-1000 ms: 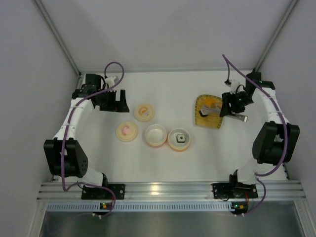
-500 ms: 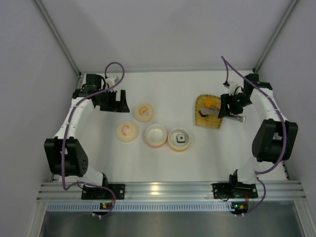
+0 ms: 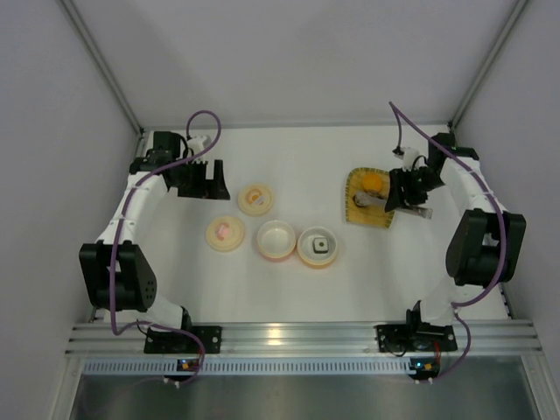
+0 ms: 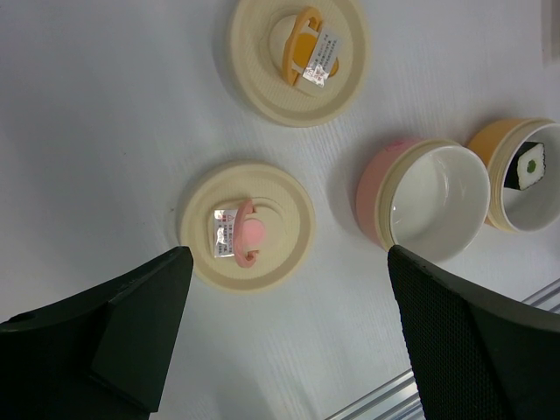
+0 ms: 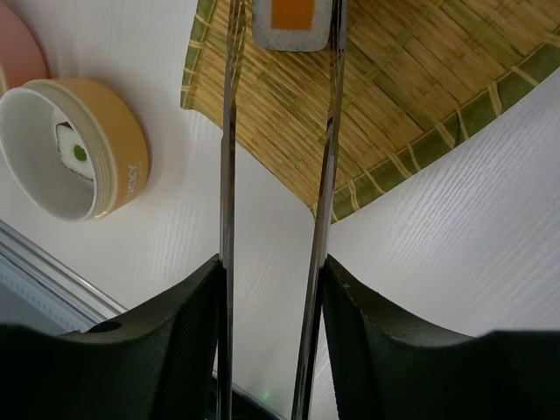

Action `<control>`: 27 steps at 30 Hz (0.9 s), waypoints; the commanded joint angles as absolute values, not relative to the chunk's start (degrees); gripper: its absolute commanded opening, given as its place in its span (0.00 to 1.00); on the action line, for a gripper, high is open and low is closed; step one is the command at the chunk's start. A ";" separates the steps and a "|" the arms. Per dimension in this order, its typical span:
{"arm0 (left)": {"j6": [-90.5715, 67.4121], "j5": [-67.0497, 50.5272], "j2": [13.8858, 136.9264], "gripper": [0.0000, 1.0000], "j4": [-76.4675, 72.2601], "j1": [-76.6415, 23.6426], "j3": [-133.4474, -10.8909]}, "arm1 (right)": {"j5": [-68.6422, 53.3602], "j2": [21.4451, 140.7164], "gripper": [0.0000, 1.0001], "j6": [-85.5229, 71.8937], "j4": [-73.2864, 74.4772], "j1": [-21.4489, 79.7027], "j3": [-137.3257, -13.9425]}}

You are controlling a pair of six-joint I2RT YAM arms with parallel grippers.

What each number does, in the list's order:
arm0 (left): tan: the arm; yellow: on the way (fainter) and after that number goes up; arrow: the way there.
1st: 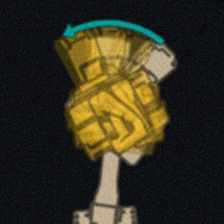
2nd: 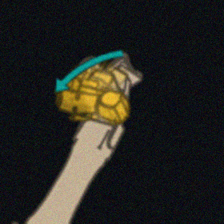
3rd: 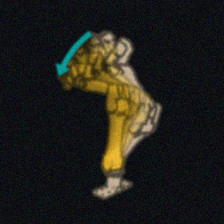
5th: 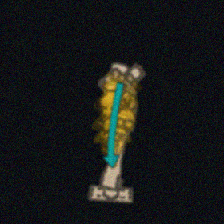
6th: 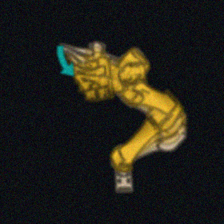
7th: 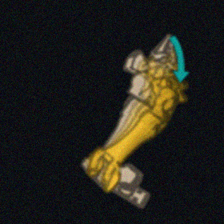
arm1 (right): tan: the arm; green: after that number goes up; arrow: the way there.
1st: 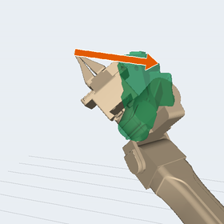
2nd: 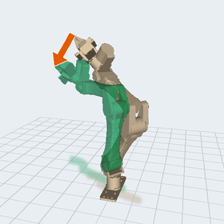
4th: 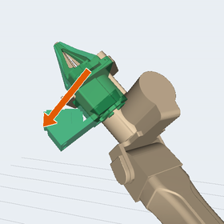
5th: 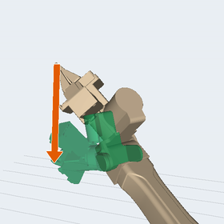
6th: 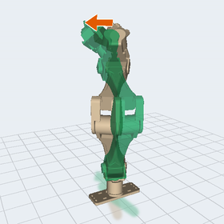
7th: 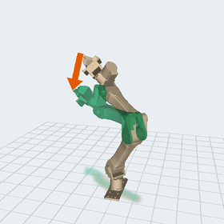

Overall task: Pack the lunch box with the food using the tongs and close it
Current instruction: Pick up the fake food from the plate.

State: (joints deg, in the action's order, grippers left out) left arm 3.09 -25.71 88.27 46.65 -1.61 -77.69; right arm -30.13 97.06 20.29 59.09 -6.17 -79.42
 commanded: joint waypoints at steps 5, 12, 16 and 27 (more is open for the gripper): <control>2.64 -26.54 87.98 0.98 45.17 -1.32 -78.93 | -31.99 96.07 0.38 20.56 56.86 -5.36 -80.33; 2.64 -26.54 87.28 0.98 45.53 -1.32 -78.84 | -31.90 92.56 0.32 22.94 60.02 -5.36 -82.26; 2.81 -26.46 86.92 0.98 45.62 -1.32 -78.84 | -33.39 89.83 0.30 26.97 63.71 -5.36 -84.63; 2.73 -26.89 86.75 0.98 45.70 -1.32 -79.01 | -30.77 81.22 0.28 34.98 72.77 7.19 -86.49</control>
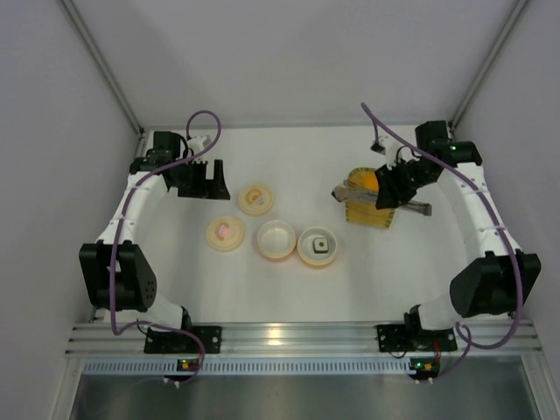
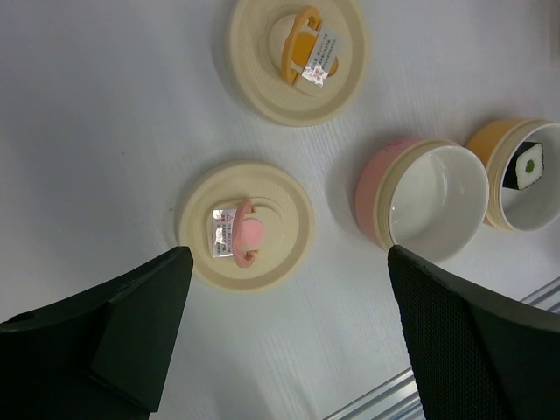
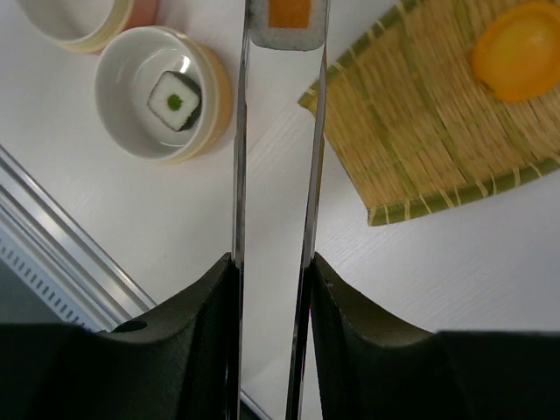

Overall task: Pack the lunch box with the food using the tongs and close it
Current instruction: Place the fake food in the packing box.

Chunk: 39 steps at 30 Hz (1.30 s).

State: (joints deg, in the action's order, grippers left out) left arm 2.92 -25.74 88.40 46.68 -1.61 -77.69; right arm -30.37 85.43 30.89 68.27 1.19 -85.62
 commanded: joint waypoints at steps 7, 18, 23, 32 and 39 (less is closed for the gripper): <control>2.64 -27.16 86.84 0.98 45.62 -1.32 -79.10 | -25.58 78.40 0.28 36.73 72.95 18.54 -84.29; 2.90 -26.81 86.84 0.98 45.79 -1.32 -78.84 | -20.22 79.63 0.30 40.34 75.50 30.14 -82.00; 2.90 -26.81 86.84 0.98 45.70 -1.32 -78.75 | -19.25 80.60 0.30 41.40 75.41 31.55 -81.30; 3.25 -26.63 86.84 0.98 45.62 -1.32 -78.31 | -17.32 82.70 0.33 41.40 73.04 32.78 -80.25; 3.78 -26.19 86.31 0.98 45.26 -1.32 -77.26 | -16.96 84.46 0.33 41.66 71.19 32.78 -80.07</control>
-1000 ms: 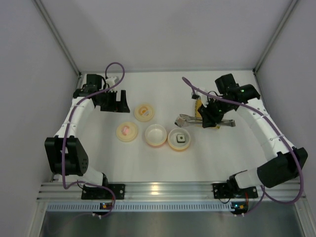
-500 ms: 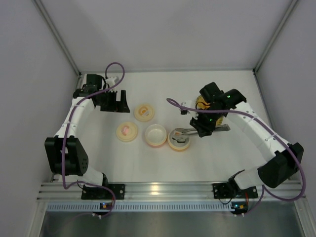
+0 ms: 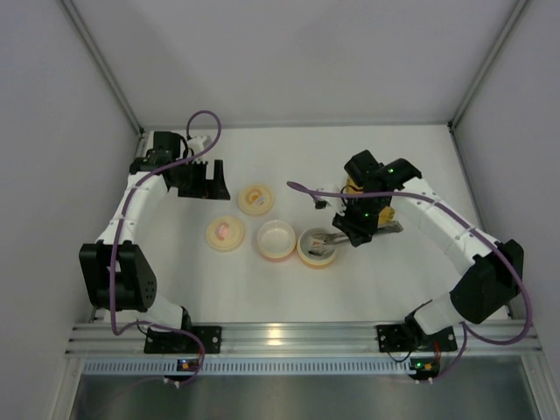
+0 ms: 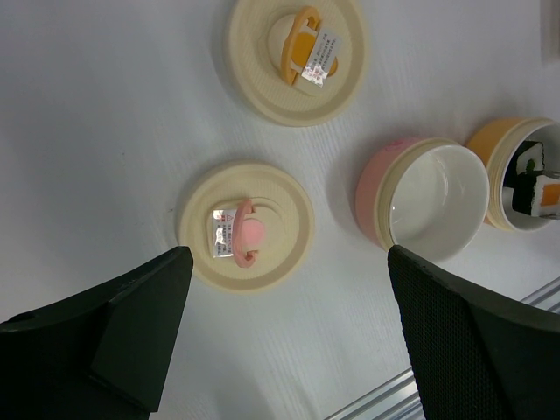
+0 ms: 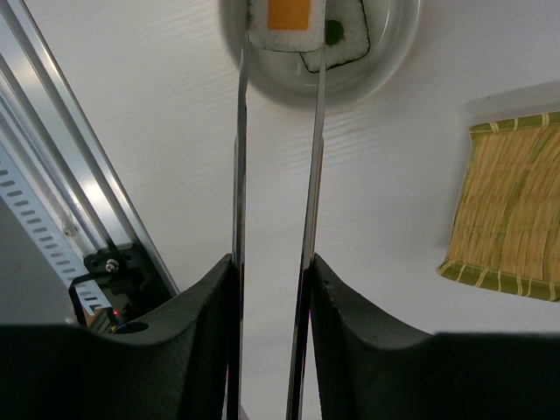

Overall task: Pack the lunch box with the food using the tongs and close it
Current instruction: Place the fake food in the packing box.

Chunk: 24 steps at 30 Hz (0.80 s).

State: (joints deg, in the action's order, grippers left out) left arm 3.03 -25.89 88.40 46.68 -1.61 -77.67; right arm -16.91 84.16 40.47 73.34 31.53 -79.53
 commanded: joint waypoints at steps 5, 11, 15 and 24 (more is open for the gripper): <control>3.87 -26.02 86.40 0.98 45.00 -1.32 -76.90 | -16.87 85.60 0.34 41.48 70.49 32.78 -80.59; 3.87 -26.02 86.57 0.98 44.91 -1.32 -76.90 | -16.87 86.39 0.44 41.05 69.52 32.96 -81.21; 3.96 -25.84 86.66 0.98 44.91 -1.32 -76.82 | -16.88 86.57 0.59 40.61 69.35 33.05 -81.65; 3.69 -26.10 86.48 0.98 45.00 -1.32 -76.82 | -17.66 84.82 0.63 38.94 69.52 32.78 -84.29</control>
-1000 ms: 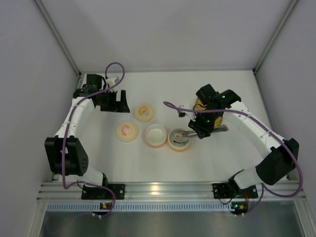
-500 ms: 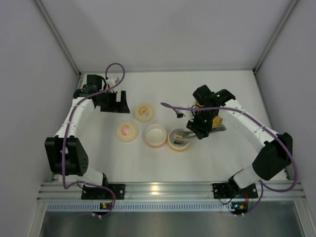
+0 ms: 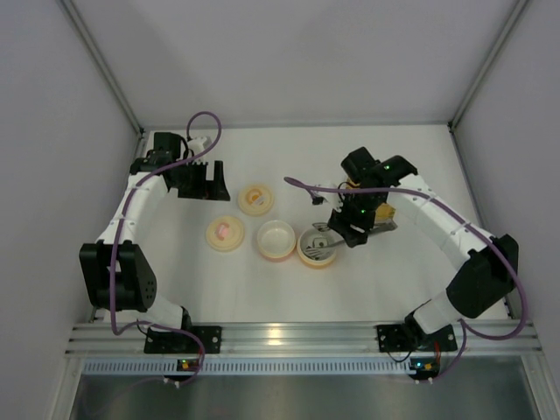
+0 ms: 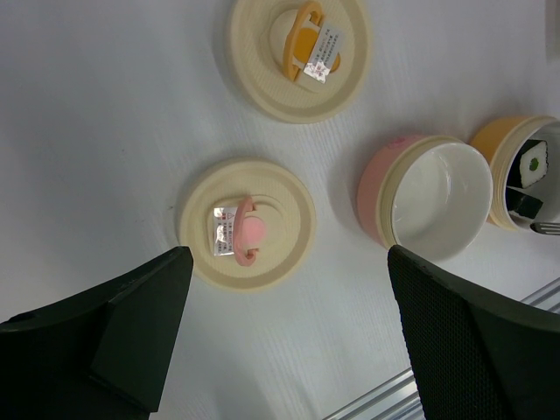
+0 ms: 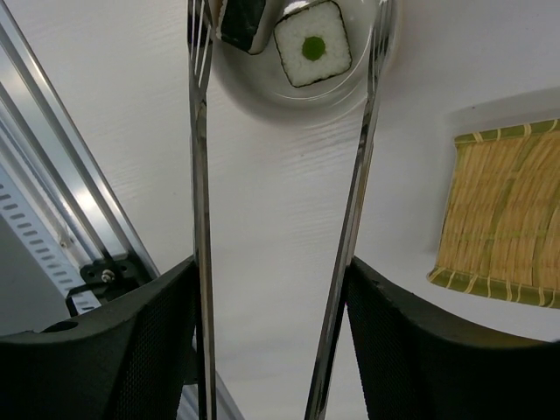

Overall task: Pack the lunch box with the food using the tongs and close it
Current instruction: Place the fake food in the packing box, then pick up the fake food from the plate.

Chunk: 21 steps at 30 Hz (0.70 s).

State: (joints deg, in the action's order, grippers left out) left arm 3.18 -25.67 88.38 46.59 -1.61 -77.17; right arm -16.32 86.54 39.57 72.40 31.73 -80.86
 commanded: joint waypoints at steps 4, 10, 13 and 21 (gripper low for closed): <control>3.60 -26.10 86.31 0.98 44.91 -1.32 -76.99 | -19.33 83.67 0.57 37.80 69.61 30.34 -85.77; 3.43 -26.63 86.22 0.98 45.00 -1.32 -77.08 | -27.06 84.63 0.52 35.25 70.57 19.81 -91.14; 3.34 -26.46 86.22 0.98 44.83 -1.32 -77.17 | -29.44 85.69 0.50 32.88 69.96 13.48 -92.02; 2.99 -26.98 86.75 0.98 44.39 -1.32 -77.25 | -24.28 88.85 0.49 28.57 66.19 3.35 -91.58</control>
State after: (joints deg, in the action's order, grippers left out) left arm 3.11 -25.82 88.36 46.54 -1.61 -77.14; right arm -25.74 87.07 30.65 70.54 5.58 -89.82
